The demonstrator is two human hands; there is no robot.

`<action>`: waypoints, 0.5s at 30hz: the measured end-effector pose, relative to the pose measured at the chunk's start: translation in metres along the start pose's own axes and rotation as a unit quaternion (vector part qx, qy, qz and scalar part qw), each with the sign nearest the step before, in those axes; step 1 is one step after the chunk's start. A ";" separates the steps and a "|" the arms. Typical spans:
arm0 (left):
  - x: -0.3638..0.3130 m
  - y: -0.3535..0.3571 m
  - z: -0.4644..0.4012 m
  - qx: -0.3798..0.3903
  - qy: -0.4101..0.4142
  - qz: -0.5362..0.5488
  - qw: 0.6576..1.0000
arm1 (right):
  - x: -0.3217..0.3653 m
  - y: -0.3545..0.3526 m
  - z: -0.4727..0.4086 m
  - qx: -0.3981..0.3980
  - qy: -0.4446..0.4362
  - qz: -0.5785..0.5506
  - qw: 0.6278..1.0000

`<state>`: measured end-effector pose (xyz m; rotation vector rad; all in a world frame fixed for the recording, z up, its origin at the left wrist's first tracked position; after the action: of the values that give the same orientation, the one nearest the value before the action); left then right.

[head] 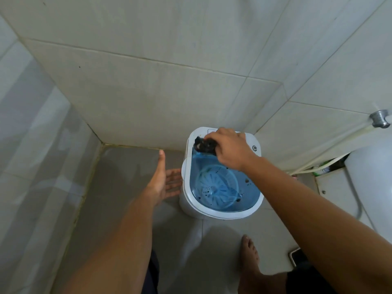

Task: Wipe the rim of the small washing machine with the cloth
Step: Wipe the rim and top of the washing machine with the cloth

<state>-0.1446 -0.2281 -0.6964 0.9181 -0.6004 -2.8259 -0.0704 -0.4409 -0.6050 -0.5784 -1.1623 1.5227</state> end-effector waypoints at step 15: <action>0.002 -0.006 -0.007 0.050 -0.013 0.023 0.998 | 0.055 0.078 0.025 0.059 -0.219 0.215 0.950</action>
<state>-0.1417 -0.2254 -0.7050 0.8717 -0.7623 -2.7934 -0.1433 -0.3937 -0.6525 -0.4393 -1.3194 2.1614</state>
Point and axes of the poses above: each hand's wrist, its own z-axis away from the middle knuckle, its own y-axis out of the palm, x = y × z, the point moved 1 cm from there along -z, towards the middle knuckle, and after that the axes turned 13 degrees about x, right-handed, at the moved point
